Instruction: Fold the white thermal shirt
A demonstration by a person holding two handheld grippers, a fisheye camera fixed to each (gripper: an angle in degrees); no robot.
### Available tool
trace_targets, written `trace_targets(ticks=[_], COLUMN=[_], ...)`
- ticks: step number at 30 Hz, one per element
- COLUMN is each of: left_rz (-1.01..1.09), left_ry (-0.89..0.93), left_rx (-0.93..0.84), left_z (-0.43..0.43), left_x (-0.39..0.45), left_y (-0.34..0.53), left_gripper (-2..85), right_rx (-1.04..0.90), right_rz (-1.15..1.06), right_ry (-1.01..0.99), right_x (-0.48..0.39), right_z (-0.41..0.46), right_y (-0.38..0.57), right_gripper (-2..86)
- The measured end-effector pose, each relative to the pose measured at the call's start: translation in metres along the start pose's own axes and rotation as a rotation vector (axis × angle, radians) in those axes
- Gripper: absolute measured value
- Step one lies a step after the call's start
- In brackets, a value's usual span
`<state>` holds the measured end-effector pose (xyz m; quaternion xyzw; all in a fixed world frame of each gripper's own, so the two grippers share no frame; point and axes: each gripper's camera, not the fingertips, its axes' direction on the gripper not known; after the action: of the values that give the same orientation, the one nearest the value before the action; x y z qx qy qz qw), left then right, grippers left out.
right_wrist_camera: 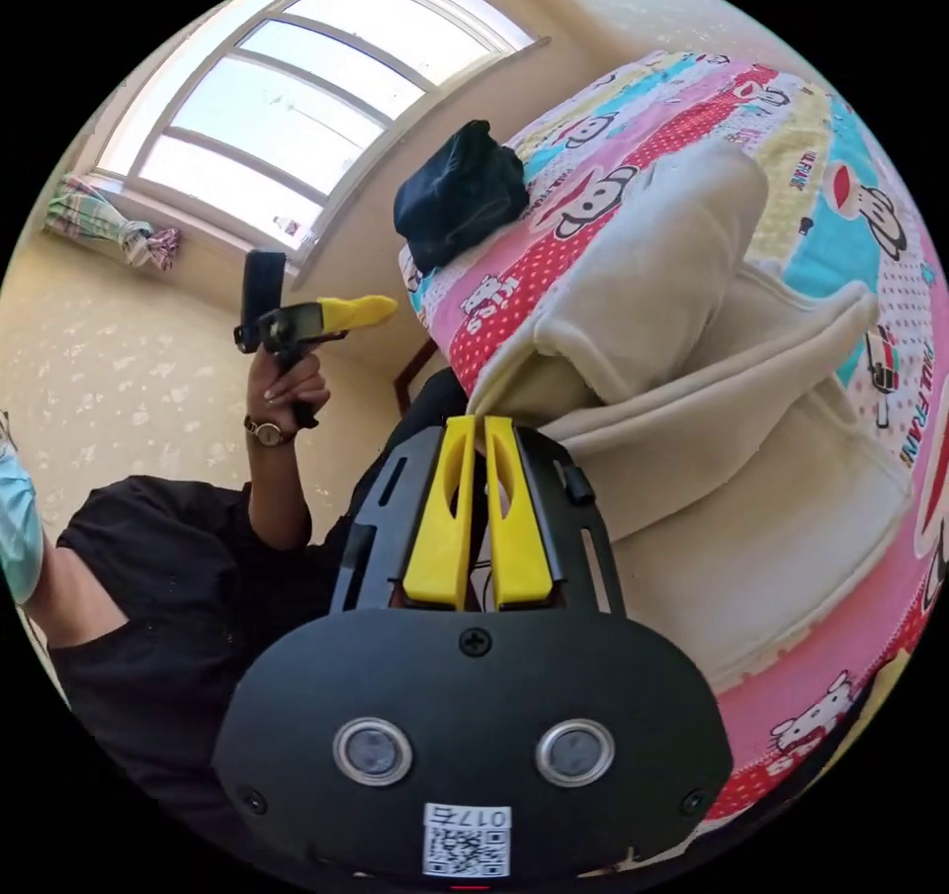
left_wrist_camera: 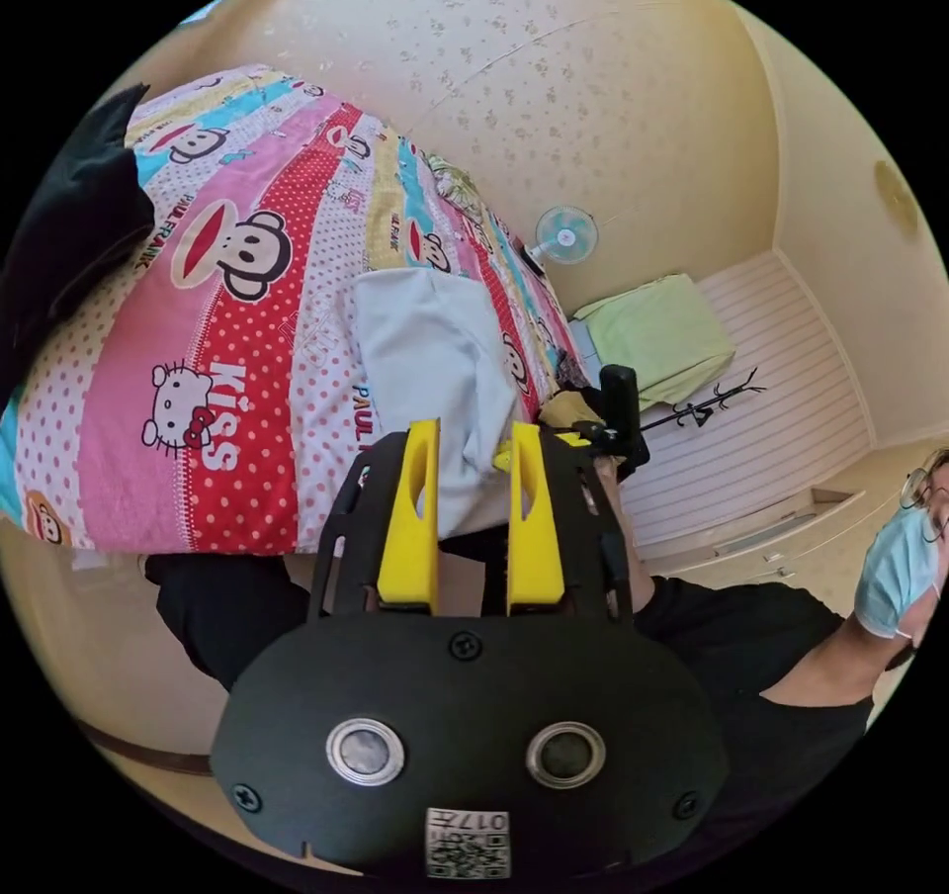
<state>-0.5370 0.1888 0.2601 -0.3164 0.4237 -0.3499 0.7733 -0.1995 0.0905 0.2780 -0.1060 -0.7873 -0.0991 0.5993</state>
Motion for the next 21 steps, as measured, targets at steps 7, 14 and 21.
trace_targets(ticks=[7,14,21], left_rz=[-0.039,-0.119,-0.031], left_ry=[-0.408,-0.139,-0.273], left_rx=[-0.124,-0.212,-0.248], left_z=[0.058,0.079,0.045], left_x=[0.026,-0.007,0.031], left_y=[-0.031,-0.010,-0.003], left_gripper=[17.0,7.6,6.7], right_rx=[0.069,0.071,0.184], right_rz=[0.054,0.117,0.305], right_ry=[-0.392,-0.163,0.156], right_x=[0.012,0.036,0.082], right_z=[0.061,0.016,-0.060], right_y=[0.024,0.034,-0.021], right_gripper=[1.7,1.6,7.1])
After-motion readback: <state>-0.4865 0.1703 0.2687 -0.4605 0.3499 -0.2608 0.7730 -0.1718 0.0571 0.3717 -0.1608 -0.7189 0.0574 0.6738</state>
